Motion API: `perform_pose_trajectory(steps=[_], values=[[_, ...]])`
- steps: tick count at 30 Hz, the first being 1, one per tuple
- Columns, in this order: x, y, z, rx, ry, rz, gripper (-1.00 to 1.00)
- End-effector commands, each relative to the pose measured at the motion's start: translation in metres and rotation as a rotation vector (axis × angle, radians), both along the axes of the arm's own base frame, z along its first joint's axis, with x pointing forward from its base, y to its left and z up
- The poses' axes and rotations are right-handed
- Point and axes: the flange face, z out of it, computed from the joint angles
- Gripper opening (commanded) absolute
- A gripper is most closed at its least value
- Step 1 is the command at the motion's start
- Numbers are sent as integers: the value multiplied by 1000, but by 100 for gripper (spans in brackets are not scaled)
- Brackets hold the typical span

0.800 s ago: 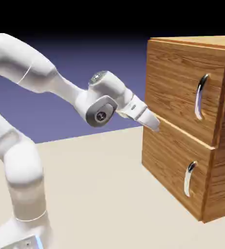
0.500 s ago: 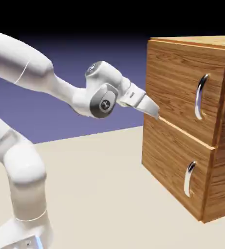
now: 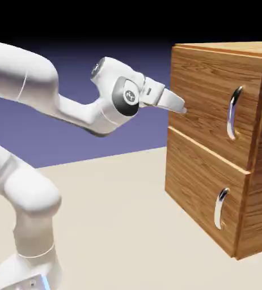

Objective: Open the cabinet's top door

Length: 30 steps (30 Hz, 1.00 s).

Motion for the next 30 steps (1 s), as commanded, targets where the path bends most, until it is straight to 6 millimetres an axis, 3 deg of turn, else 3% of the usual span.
perform_pose_trajectory(steps=[1,16,30], values=[[-1,-1,2,0,-13,0,100],[0,-39,13,25,-204,-19,100],[23,-92,-12,74,-365,-33,100]])
